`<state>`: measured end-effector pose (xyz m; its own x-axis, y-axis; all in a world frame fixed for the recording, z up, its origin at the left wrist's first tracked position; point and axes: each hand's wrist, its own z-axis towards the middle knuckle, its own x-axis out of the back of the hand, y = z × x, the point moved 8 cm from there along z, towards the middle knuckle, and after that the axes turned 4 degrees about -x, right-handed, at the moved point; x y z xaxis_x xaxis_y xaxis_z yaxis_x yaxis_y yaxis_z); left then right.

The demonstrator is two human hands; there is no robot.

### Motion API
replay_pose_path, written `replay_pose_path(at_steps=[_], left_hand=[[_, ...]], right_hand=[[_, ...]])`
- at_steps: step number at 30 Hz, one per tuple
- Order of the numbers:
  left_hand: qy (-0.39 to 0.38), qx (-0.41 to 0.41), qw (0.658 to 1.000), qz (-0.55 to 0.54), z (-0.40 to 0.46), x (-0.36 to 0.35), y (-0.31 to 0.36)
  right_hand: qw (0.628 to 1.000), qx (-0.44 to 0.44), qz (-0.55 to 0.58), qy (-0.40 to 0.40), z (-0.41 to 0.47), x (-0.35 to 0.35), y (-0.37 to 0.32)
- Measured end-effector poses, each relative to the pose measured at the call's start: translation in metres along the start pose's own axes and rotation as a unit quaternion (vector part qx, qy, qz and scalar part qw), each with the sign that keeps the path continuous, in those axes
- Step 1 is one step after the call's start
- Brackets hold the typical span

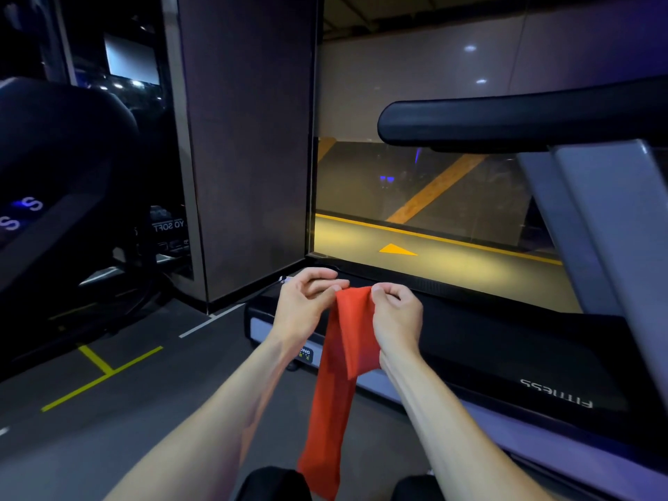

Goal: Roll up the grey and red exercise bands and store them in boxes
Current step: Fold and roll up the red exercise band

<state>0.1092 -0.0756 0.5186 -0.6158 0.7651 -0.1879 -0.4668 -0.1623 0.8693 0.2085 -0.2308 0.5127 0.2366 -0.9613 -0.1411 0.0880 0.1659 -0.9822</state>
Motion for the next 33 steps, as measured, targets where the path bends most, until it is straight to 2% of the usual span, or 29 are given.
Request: replay_pose_path(at_steps=[5, 10, 15, 22, 29, 33], left_hand=[[-0.011, -0.02, 1.0, 0.016, -0.001, -0.004, 0.006], [-0.029, -0.061, 0.993, 0.094, -0.004, -0.006, 0.011], [-0.018, -0.064, 0.989, 0.136, 0.005, -0.003, 0.013], [-0.076, -0.086, 0.969, 0.218, 0.019, -0.013, 0.042], [-0.063, -0.122, 0.966, 0.218, 0.022, -0.021, 0.059], [-0.042, -0.145, 0.975, 0.165, 0.014, -0.018, 0.066]], right_hand=[[0.999, -0.018, -0.009, 0.033, 0.002, 0.002, -0.002], [0.998, -0.041, -0.011, 0.044, 0.004, 0.002, 0.002], [0.999, -0.036, 0.012, 0.014, 0.002, 0.0, 0.004], [0.997, 0.016, 0.061, -0.048, 0.008, -0.001, -0.001], [0.992, 0.015, 0.123, 0.02, 0.012, -0.012, -0.017], [0.992, 0.018, 0.119, 0.035, 0.015, -0.017, -0.028]])
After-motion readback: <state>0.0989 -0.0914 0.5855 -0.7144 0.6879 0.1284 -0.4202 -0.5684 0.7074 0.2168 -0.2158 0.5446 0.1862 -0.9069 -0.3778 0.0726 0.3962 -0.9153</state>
